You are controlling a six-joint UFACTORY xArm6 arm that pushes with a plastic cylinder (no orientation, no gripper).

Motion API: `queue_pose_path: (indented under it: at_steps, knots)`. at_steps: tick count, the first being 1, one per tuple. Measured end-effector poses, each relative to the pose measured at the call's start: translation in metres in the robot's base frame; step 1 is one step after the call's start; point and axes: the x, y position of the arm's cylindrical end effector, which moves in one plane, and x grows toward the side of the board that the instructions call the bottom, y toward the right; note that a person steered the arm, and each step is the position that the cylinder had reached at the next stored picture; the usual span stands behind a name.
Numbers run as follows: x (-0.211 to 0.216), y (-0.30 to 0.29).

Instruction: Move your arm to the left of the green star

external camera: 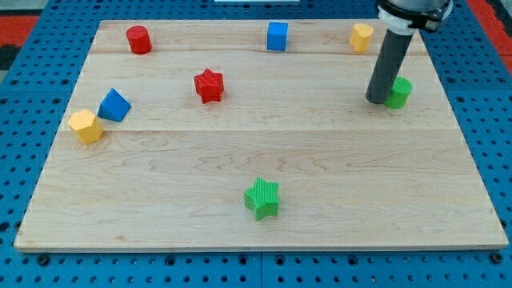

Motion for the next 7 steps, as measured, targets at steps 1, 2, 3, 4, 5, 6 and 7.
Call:
queue_pose_path:
  at_steps: [1,2,3,4,5,6,7]
  knots:
    - [0.000,-0.023]
    - [-0.003,-0.044]
    - [-0.009,-0.047]
    - [-0.009,-0.052]
    - [-0.038,-0.073]
    - [-0.054,-0.114]
    - [-0.003,-0.138]
